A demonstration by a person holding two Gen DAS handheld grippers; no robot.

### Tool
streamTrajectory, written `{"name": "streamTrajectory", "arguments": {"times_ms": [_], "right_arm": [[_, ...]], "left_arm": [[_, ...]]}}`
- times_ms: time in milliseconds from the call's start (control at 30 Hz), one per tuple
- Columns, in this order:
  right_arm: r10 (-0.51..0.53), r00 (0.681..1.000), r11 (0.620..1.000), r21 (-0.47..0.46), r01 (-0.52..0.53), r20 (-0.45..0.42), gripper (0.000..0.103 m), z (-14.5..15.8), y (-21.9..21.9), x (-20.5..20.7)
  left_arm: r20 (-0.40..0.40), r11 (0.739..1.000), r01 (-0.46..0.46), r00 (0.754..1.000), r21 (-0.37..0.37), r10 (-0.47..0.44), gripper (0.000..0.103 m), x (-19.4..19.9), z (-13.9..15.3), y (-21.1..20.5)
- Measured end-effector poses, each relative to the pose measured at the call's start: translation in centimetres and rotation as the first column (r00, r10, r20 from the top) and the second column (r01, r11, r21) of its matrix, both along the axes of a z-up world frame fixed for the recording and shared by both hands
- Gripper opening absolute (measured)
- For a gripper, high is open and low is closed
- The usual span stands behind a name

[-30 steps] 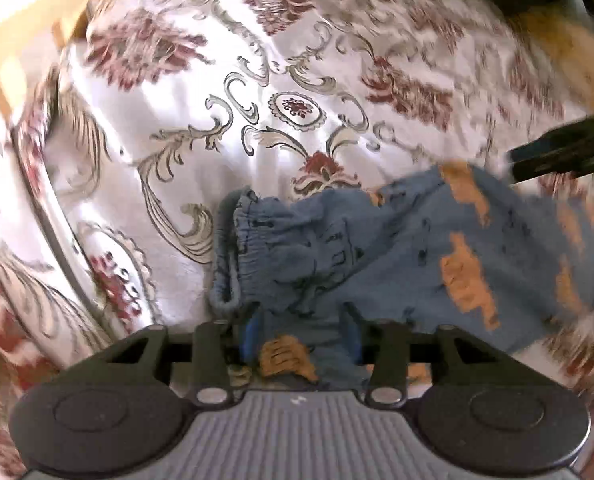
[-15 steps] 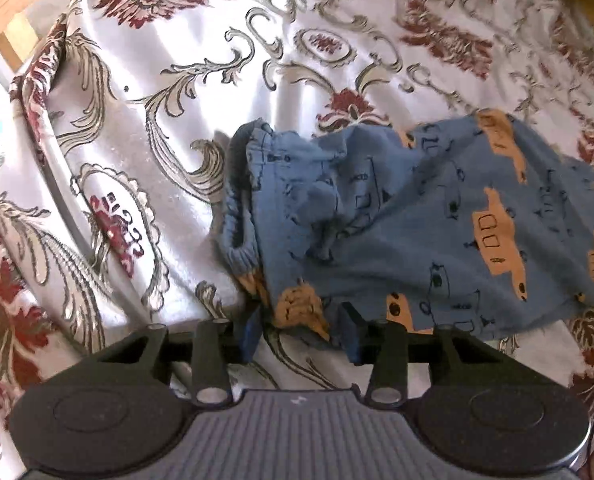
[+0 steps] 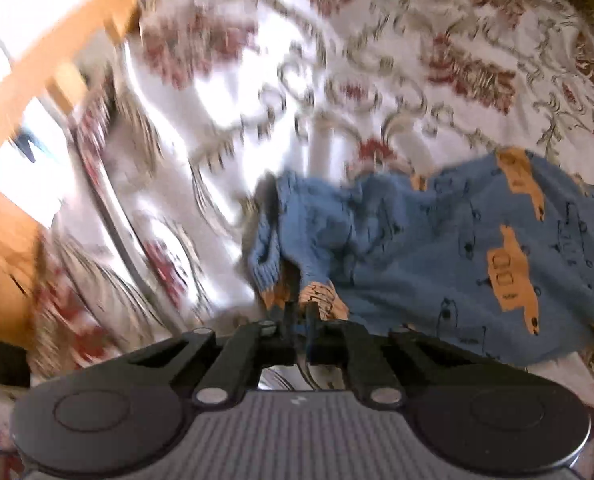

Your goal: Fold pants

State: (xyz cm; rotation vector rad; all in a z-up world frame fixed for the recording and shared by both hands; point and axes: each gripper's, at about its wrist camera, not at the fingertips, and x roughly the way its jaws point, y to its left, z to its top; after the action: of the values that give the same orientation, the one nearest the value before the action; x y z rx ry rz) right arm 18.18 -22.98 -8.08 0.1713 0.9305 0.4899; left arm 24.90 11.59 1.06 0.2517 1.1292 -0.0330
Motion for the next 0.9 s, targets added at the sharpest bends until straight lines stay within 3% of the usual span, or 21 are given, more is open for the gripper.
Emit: {"name": "streamTrajectory", "arguments": {"times_ms": [100,233,267,367,433,467,533,600,700,767,833,867,900], "right_arm": [[0.003,1.000,1.000,-0.002,-0.003,0.002,0.061,0.1,0.2,-0.2],[0.021,1.000,0.996,-0.089,-0.020,0.016,0.063,-0.6,1.5,-0.9],[0.036,0.999,0.992,-0.120,-0.032,0.032,0.063,-0.6,2.0,-1.2],[0.088,0.993,0.980,-0.185,-0.073,0.073,0.069,-0.1,3.1,-2.1],[0.067,0.995,0.986,-0.156,-0.054,0.077,0.070,1.3,2.4,-2.5],[0.031,0.995,0.992,-0.121,-0.020,0.090,0.072,2.4,1.3,-2.8],[-0.074,0.991,0.995,-0.063,0.081,0.108,0.089,5.2,-2.0,-3.6],[-0.147,0.981,0.988,-0.027,0.152,0.129,0.095,7.6,-5.8,-4.6],[-0.241,0.966,0.970,-0.012,0.243,0.094,0.100,10.1,-13.3,-5.8],[-0.297,0.955,0.955,-0.013,0.298,0.025,0.102,10.4,-18.6,-6.2],[-0.353,0.934,0.935,0.006,0.354,-0.046,0.102,9.6,-23.2,-6.7],[-0.369,0.926,0.928,0.027,0.372,-0.082,0.102,8.8,-25.2,-6.9],[-0.380,0.916,0.920,0.054,0.389,-0.132,0.102,7.7,-27.0,-7.0]], "left_arm": [[0.024,0.996,0.035,0.999,0.080,-0.037,0.003,0.0,0.7,-0.6],[0.074,0.961,-0.009,0.997,0.277,-0.012,0.000,0.6,-2.0,0.0],[0.075,0.958,-0.015,0.997,0.288,-0.007,0.000,0.6,-2.7,0.4],[0.095,0.966,-0.036,0.995,0.254,0.012,0.000,0.3,-2.7,0.8],[0.116,0.969,-0.050,0.993,0.242,0.022,0.001,-0.5,-1.6,0.5],[0.126,0.971,-0.050,0.992,0.232,0.021,0.007,-0.9,-1.0,0.2],[0.164,0.980,-0.042,0.986,0.194,0.010,0.016,-1.7,0.4,-1.1],[0.177,0.991,0.000,0.984,0.131,-0.024,0.033,-2.1,1.2,-3.5],[0.185,0.992,0.127,0.974,0.022,-0.129,0.057,-2.3,1.4,-8.8],[0.194,0.968,0.246,0.953,-0.046,-0.233,0.062,-2.4,1.1,-13.5],[0.182,0.924,0.360,0.924,-0.126,-0.336,0.064,-2.3,0.4,-19.1],[0.180,0.897,0.408,0.908,-0.168,-0.379,0.065,-2.4,0.2,-21.7],[0.185,0.850,0.478,0.876,-0.221,-0.445,0.065,-2.1,-0.2,-24.8]]}}
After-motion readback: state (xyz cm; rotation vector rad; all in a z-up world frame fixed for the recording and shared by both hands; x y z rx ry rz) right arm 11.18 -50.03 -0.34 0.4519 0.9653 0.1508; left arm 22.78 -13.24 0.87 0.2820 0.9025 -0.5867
